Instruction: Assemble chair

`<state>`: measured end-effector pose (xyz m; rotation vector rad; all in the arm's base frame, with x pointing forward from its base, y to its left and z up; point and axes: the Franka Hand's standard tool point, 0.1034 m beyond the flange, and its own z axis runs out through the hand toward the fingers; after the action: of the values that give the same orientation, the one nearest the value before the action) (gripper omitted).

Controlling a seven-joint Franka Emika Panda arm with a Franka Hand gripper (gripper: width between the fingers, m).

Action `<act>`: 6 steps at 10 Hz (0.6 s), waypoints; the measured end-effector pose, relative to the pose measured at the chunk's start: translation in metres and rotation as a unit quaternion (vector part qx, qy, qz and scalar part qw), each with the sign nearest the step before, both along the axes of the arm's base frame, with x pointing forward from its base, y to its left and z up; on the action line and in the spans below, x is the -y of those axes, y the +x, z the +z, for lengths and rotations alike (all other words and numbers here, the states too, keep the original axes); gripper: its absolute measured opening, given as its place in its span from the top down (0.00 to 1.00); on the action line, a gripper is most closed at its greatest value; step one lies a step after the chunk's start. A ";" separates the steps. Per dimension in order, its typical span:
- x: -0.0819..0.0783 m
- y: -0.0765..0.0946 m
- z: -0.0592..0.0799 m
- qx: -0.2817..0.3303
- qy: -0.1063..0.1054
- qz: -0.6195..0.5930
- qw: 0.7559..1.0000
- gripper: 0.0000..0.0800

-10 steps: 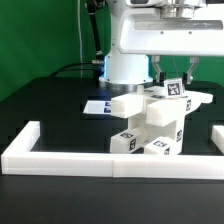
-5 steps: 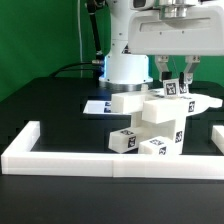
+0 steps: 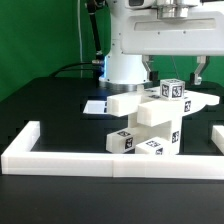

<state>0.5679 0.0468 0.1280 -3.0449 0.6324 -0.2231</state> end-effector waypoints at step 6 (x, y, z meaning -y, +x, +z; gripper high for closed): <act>0.006 0.005 0.001 0.022 -0.060 0.273 0.960 0.19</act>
Offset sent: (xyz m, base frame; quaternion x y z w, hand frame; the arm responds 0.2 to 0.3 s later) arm 0.0000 0.0000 0.0000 0.0000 0.0000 -0.1938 0.9810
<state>0.5733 0.0408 0.1290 -3.1635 -0.2452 -0.3147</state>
